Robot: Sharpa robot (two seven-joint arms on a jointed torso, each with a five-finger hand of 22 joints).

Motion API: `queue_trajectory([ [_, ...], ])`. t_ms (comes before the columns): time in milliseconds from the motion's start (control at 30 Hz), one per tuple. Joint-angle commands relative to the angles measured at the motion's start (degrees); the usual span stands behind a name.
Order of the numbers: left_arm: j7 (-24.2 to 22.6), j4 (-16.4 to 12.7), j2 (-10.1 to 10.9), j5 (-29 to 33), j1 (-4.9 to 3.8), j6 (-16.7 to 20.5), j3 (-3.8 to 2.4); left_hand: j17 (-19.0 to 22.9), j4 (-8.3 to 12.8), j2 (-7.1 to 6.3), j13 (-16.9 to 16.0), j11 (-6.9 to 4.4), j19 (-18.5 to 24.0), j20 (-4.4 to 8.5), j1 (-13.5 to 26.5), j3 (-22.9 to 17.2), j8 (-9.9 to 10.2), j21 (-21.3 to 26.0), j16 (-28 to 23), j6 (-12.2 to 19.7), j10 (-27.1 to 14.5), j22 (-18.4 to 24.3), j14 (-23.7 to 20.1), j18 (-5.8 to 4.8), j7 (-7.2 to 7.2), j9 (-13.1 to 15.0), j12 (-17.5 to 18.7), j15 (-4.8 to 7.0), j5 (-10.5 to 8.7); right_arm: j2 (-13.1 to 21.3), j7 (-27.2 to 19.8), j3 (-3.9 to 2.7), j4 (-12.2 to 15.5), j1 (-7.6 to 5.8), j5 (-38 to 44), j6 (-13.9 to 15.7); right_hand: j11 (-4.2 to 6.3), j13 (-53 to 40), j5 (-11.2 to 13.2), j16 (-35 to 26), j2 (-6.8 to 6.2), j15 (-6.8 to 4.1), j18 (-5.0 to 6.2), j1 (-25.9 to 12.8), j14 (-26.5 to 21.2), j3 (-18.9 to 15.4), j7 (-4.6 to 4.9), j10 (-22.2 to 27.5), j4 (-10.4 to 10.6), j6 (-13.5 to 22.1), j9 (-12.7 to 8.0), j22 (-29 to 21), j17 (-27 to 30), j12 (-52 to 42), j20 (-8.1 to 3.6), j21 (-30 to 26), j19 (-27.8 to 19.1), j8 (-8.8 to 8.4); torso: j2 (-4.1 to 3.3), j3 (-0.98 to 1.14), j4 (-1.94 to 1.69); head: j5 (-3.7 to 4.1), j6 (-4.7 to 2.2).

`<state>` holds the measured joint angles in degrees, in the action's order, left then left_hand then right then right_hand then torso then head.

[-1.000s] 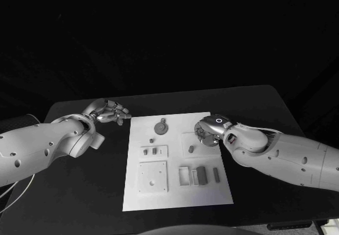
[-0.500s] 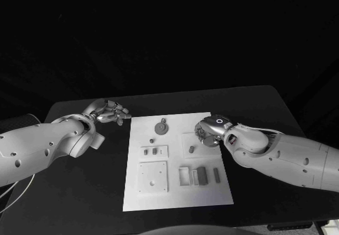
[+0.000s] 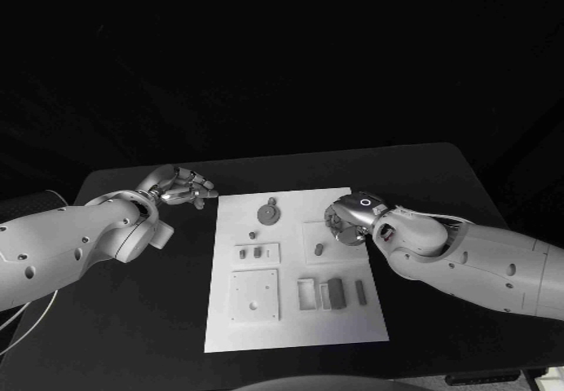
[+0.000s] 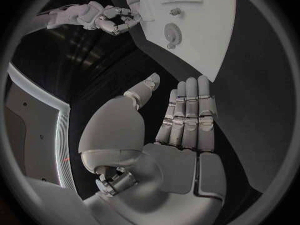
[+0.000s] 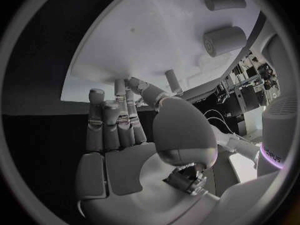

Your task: Assemble the parts on the task board

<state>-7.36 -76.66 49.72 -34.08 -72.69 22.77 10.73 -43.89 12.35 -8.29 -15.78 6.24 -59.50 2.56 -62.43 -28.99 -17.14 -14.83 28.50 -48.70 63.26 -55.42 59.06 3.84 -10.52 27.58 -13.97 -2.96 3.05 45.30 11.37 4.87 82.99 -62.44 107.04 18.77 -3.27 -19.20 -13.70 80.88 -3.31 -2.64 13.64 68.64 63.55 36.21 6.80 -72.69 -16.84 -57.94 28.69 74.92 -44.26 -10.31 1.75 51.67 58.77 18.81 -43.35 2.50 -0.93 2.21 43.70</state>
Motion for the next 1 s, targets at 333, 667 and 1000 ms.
queue_trajectory([
  [333,-0.4,0.1,0.0,-0.2,-0.03,0.3,-0.03,-0.2,-0.4,0.21,0.1,0.42,-0.7,0.07,-0.2,0.2,-0.1,0.3,-0.4,0.4,-0.1,-0.1,0.6,0.51,0.1,-0.1,0.4,-0.02,0.09,0.7,0.0,-0.17,1.6,-0.44,0.0,-1.8,0.11,-0.1,-0.5,0.2,0.39,-0.35,1.36,-0.2,0.1,0.0,-0.03,-0.5,0.1,-0.7,0.0,0.6,0.1,0.2,-0.2,0.2,0.2,0.23,0.01,-0.02,0.02,-0.07,-0.04],
  [667,-0.4,0.2,0.0,-0.2,-0.03,0.3,-0.03,-0.4,-0.4,0.19,0.2,0.48,-0.7,0.1,-0.3,0.2,-0.1,0.3,-0.5,0.5,-0.3,-0.2,0.6,0.5,0.08,-0.1,0.6,0.01,0.09,1.2,0.2,-0.29,1.8,-0.95,0.0,-1.6,0.15,-0.1,-0.6,0.2,0.39,-0.39,1.36,-0.3,0.2,0.0,-0.06,-0.6,0.2,-0.7,0.0,0.5,0.1,0.2,-0.23,0.2,0.3,0.24,0.01,-0.07,0.0,-0.11,0.07],
  [1000,-0.3,0.2,0.0,-0.2,-0.03,0.2,-0.03,-0.5,-0.4,0.18,0.2,0.53,-0.7,0.11,-0.3,0.2,-0.2,0.3,-0.6,0.5,-0.3,-0.2,0.7,0.49,0.07,-0.2,0.7,0.02,0.09,2.6,-0.1,-1.0,4.5,-1.49,-3.0,-2.3,0.17,-0.1,-0.6,0.2,0.4,-0.41,1.36,-0.3,0.2,0.0,-0.07,-0.7,0.2,-0.8,0.0,0.5,0.1,0.3,-0.25,0.2,0.4,0.23,0.0,-0.05,0.0,-0.14,0.19],
])
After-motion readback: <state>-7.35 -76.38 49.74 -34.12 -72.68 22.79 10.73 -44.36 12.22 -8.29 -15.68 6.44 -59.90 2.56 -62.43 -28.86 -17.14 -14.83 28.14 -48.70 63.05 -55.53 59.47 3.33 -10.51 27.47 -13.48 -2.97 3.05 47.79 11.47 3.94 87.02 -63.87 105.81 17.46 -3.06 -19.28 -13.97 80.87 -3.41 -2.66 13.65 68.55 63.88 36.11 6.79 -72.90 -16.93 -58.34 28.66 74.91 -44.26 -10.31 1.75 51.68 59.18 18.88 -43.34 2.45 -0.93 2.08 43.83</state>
